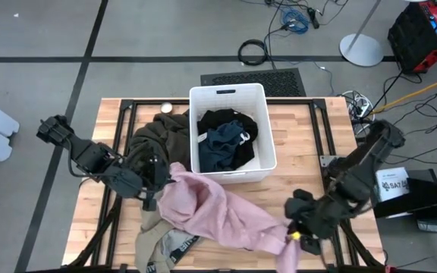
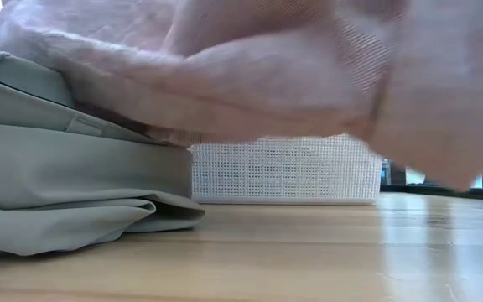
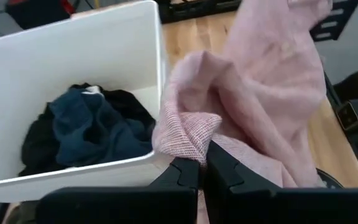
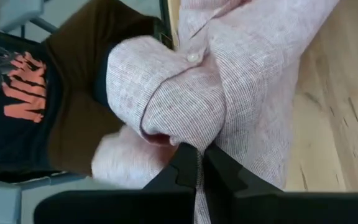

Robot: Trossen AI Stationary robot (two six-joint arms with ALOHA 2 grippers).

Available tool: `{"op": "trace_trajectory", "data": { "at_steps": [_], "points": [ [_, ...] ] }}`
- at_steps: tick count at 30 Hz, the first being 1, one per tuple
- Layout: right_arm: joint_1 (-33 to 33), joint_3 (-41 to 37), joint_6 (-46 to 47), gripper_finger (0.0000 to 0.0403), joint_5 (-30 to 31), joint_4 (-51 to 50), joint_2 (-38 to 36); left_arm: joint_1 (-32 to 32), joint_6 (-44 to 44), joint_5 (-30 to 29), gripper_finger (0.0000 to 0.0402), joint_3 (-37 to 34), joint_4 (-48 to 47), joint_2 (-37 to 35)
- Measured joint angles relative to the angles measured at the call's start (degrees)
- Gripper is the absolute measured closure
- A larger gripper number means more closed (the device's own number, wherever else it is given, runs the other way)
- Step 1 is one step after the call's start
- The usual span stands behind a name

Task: Sort clothes
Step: Put the pink polo into the laundry bin

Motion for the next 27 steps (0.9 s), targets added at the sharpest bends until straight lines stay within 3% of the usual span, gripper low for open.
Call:
{"op": "trace_trajectory", "data": {
  "at_steps": [8,20,27],
  "points": [
    [6.28,0.0,3.58,0.04,7.93,0.0,-1.0,-0.05,2.52,1.74,0.0378,0.0,-0.37,4.09],
    [6.76,0.04,3.71,0.0401,8.51,-0.1,-0.69,-0.82,4.63,2.77,0.0194,2.0,-5.47,11.7],
    [6.76,0.07,3.7,0.0401,8.53,-0.23,-0.7,-1.08,-1.94,4.61,0.016,13.05,-10.85,10.69]
  ]
}}
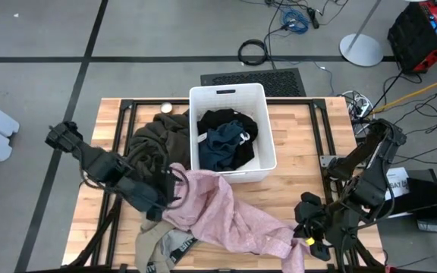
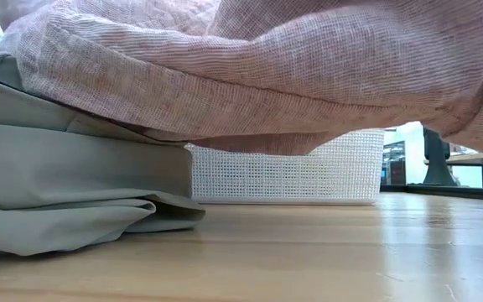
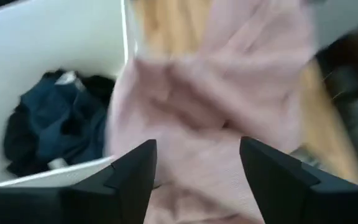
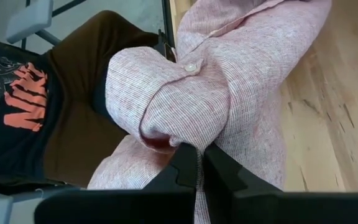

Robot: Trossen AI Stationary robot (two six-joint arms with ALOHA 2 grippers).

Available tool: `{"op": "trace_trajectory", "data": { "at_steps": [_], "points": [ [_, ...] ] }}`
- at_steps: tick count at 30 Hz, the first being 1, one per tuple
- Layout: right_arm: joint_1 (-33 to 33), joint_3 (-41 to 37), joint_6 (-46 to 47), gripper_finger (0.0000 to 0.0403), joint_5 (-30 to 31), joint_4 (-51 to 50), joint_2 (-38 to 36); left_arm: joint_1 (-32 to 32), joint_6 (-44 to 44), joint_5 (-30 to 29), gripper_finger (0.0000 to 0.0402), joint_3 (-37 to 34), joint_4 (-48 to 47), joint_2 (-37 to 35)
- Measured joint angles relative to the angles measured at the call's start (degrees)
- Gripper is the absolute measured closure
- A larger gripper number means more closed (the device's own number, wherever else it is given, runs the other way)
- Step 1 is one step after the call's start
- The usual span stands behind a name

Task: Sort clothes
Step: Put the pink polo into the laundry bin

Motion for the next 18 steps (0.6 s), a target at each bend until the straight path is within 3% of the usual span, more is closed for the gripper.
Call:
{"op": "trace_trajectory", "data": {
  "at_steps": [3,8,18],
  "points": [
    [-0.05,0.0,-0.38,0.0401,0.11,-0.05,0.0,-0.52,-0.15,4.89,0.016,1.79,5.75,-0.44],
    [-0.15,0.0,-0.55,0.0401,0.33,-0.07,0.0,-3.07,9.02,13.2,0.0159,-0.27,20.65,1.43],
    [-0.13,0.0,-0.57,0.0401,0.28,-0.05,0.0,-4.36,13.31,13.75,0.0159,-0.59,22.8,17.83]
  ]
}}
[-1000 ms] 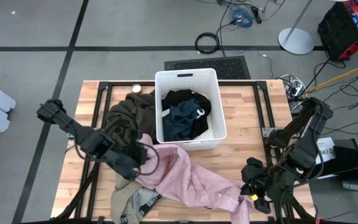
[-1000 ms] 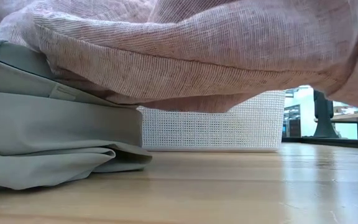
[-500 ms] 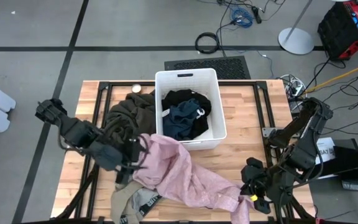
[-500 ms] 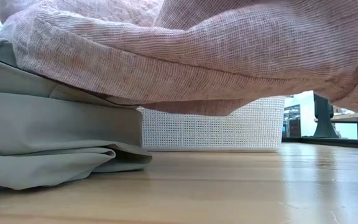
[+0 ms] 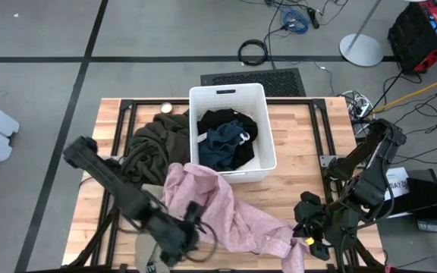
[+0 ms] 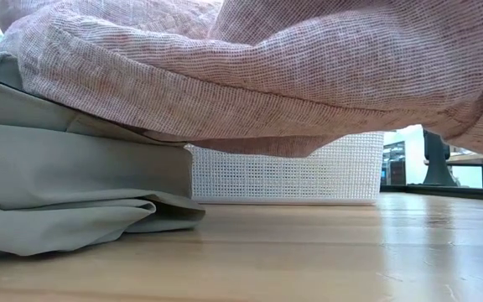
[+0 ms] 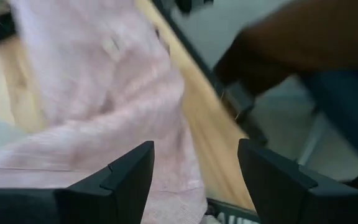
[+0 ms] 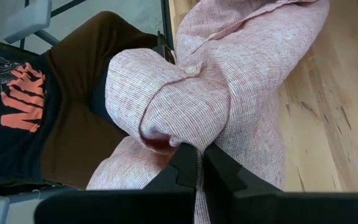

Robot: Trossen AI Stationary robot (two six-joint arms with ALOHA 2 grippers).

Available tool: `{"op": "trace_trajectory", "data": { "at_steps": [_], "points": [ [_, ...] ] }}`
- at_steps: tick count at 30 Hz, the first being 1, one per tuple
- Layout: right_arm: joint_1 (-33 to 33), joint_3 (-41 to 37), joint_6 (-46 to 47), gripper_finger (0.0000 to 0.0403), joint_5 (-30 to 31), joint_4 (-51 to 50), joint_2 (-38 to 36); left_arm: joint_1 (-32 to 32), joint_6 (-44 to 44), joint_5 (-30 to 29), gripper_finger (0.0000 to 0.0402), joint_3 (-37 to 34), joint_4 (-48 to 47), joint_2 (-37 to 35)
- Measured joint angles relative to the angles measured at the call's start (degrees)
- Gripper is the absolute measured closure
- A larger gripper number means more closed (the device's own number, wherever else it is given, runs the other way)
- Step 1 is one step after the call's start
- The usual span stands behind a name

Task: Sort clothes
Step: Put the pink polo into the laundry bin

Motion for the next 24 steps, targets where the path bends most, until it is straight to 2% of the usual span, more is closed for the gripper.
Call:
{"op": "trace_trajectory", "data": {
  "at_steps": [5,11,21,24],
  "points": [
    [0.0,0.01,0.43,0.0401,-0.02,0.04,0.0,0.68,1.23,-1.98,0.0159,-0.02,-1.25,8.21],
    [0.0,0.02,0.23,0.0401,-0.04,0.07,0.0,0.53,2.7,-3.28,0.0159,-0.02,-4.17,14.32],
    [-0.02,0.02,-0.92,0.0401,1.01,0.08,0.0,0.62,2.31,-7.23,0.016,-0.02,-4.97,19.8],
    [-0.02,0.02,-0.93,0.0401,1.03,0.06,0.0,0.77,2.21,-8.38,0.0184,-0.02,-5.0,19.75]
  ]
}}
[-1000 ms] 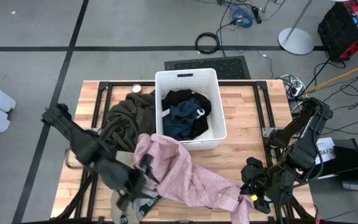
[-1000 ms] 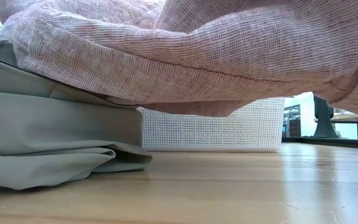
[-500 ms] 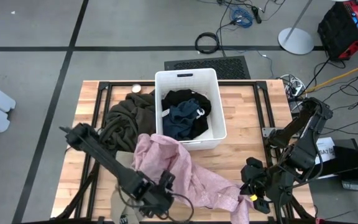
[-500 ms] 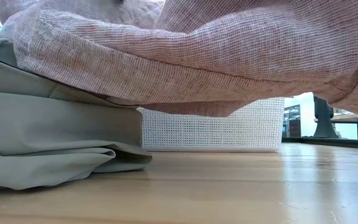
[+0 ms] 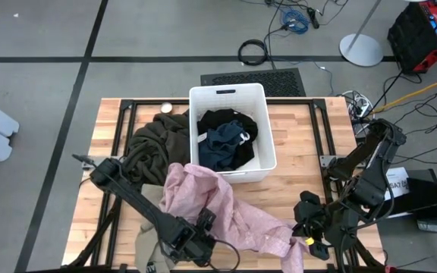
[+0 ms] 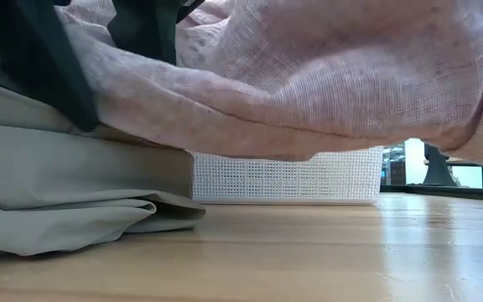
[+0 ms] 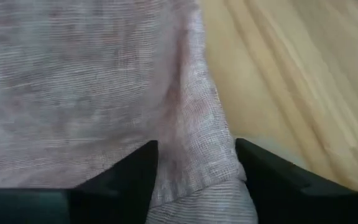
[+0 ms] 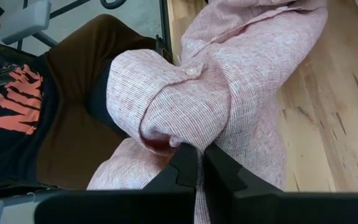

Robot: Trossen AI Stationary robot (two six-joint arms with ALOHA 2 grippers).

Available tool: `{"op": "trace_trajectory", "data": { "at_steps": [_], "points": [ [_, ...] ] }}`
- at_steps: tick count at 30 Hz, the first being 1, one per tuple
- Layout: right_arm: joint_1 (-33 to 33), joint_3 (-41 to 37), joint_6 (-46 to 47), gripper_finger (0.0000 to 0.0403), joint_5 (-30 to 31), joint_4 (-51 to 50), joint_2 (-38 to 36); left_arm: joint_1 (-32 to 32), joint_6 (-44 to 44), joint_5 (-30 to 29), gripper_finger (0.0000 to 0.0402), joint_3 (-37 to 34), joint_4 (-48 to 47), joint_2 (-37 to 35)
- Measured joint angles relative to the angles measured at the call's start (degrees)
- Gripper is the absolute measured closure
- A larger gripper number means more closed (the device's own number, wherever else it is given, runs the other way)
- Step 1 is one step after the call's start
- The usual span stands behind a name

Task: Sort clothes
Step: Put the pink polo into the laundry bin

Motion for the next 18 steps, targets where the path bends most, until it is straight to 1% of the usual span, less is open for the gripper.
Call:
{"op": "trace_trajectory", "data": {
  "at_steps": [1,3,6,7,8,10,13,16,18],
  "points": [
    [0.0,0.0,-0.01,0.0401,0.02,-0.02,0.0,0.0,-0.11,-0.42,0.0201,0.0,-0.04,-0.09],
    [0.0,0.0,-0.19,0.0401,0.14,0.0,0.0,0.14,-1.19,-1.26,0.025,0.38,-0.5,-0.25],
    [0.0,0.0,-0.23,0.0401,0.36,0.0,0.0,0.15,-1.4,-1.42,0.0348,1.48,-1.61,-0.5],
    [0.0,0.0,-0.23,0.0401,0.39,-0.02,0.0,0.15,-1.43,-1.42,0.0375,1.88,-2.08,-0.5],
    [0.0,0.0,-0.25,0.0401,0.53,0.0,0.0,0.15,-1.48,-1.42,0.0384,2.24,-2.74,-0.5],
    [0.02,0.0,-0.64,0.0401,1.6,0.04,0.0,0.17,-1.46,-1.42,0.0387,3.71,-4.45,-0.48],
    [-0.17,0.0,-4.0,0.0401,4.18,0.46,0.0,-0.02,-1.29,-2.01,0.0392,8.81,-8.88,-0.68],
    [-0.35,0.0,-10.11,0.0401,11.26,2.39,-0.1,-0.94,-0.85,-5.71,0.0392,17.08,-16.17,-1.38],
    [-0.37,0.0,-14.4,0.0401,16.13,4.65,-0.3,-1.91,0.19,-8.97,0.0393,23.38,-19.28,-2.82]
  ]
}}
